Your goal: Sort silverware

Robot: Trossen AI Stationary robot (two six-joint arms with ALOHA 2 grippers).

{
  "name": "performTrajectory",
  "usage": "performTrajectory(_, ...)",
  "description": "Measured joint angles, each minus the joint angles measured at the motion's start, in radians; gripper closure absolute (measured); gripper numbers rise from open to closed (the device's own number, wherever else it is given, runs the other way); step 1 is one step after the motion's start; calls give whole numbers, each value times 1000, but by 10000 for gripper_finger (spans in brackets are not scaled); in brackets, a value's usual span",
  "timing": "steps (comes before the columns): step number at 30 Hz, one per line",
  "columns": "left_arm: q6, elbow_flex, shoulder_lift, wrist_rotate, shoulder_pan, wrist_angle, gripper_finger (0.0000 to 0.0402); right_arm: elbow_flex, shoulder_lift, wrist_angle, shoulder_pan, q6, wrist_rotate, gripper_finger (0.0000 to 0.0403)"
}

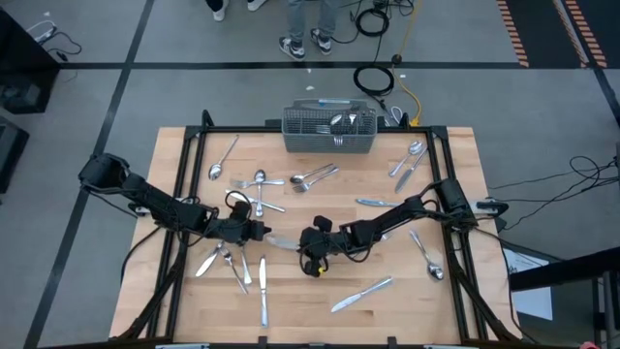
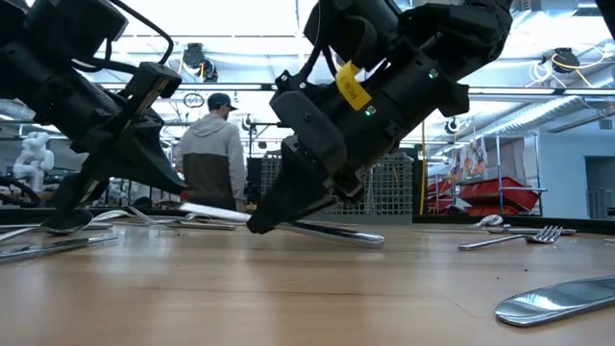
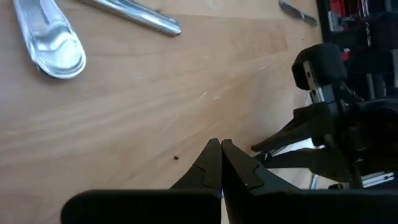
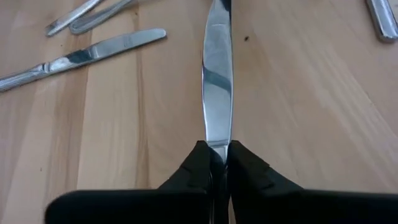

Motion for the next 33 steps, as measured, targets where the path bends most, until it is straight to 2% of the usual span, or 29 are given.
performTrajectory(7,-1,0,0,-7,0,-1,399,0,0,-3,0,15,3,388)
performTrajectory(14,0,0,0,-63,0,33,365,0,0,-2,0,40,5,388)
performTrajectory(19,49,0,-23,-113,0,74,356,0,0,13,0,57,16,388)
performTrajectory(24,118,0,-105,-193,1,93,354,0,-1,71,-1,71,37,388)
performTrajectory(33,325,0,-339,-317,1,95,354,0,-2,141,-29,74,62,388)
